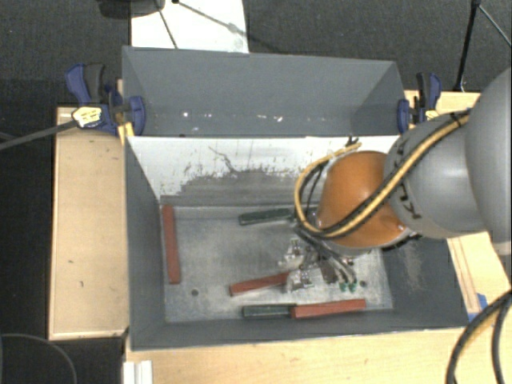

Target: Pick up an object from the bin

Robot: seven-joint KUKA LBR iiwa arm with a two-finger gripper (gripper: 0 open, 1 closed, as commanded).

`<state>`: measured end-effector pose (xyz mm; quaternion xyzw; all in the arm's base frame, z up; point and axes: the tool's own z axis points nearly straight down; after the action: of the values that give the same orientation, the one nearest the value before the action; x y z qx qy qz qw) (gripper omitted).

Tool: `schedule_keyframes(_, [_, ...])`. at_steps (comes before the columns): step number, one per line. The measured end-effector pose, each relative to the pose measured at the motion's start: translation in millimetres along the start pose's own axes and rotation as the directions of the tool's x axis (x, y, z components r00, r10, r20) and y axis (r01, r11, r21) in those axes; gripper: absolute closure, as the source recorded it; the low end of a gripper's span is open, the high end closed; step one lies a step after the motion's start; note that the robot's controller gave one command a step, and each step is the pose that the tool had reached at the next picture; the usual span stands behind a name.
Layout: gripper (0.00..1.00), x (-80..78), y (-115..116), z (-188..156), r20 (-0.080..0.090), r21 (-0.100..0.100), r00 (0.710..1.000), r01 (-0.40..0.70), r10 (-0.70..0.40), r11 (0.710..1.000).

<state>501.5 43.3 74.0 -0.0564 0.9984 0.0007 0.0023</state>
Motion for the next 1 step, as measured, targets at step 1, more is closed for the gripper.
schedule_keyframes(1, [1.0,0.0,0.0,0.0,0.0,0.0,1.0,-0.001,0.001,1.0])
